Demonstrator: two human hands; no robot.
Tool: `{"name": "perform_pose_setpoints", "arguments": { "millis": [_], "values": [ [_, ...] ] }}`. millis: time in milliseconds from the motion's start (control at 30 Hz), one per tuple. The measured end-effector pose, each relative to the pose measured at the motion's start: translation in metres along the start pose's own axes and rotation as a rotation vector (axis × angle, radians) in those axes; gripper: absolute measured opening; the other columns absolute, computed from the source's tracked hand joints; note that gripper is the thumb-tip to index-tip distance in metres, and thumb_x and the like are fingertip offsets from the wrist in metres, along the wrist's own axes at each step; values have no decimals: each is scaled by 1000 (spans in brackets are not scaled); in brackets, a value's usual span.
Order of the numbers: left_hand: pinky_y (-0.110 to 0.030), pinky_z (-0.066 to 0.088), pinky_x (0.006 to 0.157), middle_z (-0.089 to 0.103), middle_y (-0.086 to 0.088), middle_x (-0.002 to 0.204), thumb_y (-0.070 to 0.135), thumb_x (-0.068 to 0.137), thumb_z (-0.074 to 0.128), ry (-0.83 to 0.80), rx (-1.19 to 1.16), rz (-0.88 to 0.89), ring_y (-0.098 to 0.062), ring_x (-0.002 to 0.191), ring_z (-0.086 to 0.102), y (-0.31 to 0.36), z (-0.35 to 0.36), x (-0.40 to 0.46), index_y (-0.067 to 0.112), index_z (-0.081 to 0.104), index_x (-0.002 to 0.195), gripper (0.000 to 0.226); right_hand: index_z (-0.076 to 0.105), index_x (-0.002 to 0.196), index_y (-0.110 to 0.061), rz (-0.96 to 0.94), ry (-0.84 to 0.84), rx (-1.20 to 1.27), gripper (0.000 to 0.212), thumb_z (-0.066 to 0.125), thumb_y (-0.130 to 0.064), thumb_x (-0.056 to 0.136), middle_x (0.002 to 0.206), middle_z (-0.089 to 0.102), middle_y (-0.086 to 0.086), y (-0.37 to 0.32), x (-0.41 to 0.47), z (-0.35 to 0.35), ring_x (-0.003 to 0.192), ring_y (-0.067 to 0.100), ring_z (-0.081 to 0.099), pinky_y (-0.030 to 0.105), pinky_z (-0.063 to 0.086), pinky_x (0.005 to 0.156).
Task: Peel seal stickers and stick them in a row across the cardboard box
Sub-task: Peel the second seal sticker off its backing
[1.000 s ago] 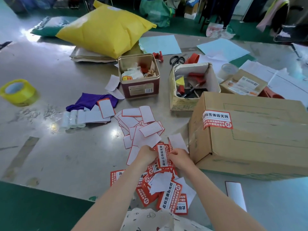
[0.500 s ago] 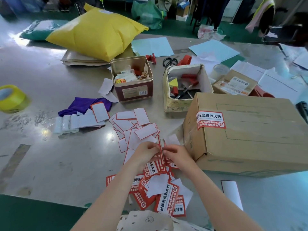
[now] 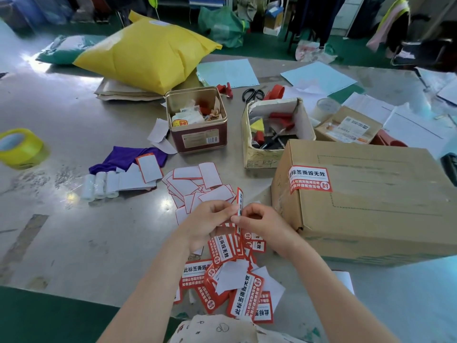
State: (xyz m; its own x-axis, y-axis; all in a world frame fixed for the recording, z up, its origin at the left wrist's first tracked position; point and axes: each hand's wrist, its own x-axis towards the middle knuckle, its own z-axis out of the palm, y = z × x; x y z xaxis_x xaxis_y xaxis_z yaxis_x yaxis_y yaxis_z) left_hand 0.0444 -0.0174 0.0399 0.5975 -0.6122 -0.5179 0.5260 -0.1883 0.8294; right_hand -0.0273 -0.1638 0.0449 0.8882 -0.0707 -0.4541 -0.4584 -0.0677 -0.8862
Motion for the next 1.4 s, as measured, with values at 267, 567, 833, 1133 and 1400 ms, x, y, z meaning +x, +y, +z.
{"name": "perform_pose_setpoints", "arguments": {
  "millis": [267,567,833,1133,1400],
  "values": [
    [-26,58,71,67,-21,106,20,87,56,19,-20,22,-25,88,68,3,2,-7,1,66,100,25,59,77,-14,-8,-28,33,18,71,-27,82,65,67,-3,-1,0,0,59,10,66,23,50,58],
    [-26,57,69,71,-15,100,20,88,56,22,-47,11,-25,87,70,2,-2,-9,4,67,100,23,62,85,-12,-2,-40,26,20,68,-30,84,76,71,1,-2,0,1,69,15,70,27,54,66],
    [-24,57,66,71,-16,98,17,89,56,11,-93,15,-25,84,71,2,-5,-10,-1,66,103,25,62,83,-14,-13,-32,31,17,67,-30,85,82,71,5,1,3,3,76,20,70,33,56,76],
    [-26,58,69,69,-19,103,18,89,55,9,-79,21,-26,87,70,-1,-6,-9,0,66,104,26,61,72,-20,-32,-2,52,19,73,-32,79,72,69,-2,5,5,6,73,18,68,38,56,74],
    [-29,58,74,69,-19,105,16,91,54,13,-39,17,-29,92,69,0,-7,-8,1,66,106,24,60,76,-19,-23,11,12,18,68,-35,83,80,72,3,4,4,4,79,25,72,40,57,81]
  ]
}}
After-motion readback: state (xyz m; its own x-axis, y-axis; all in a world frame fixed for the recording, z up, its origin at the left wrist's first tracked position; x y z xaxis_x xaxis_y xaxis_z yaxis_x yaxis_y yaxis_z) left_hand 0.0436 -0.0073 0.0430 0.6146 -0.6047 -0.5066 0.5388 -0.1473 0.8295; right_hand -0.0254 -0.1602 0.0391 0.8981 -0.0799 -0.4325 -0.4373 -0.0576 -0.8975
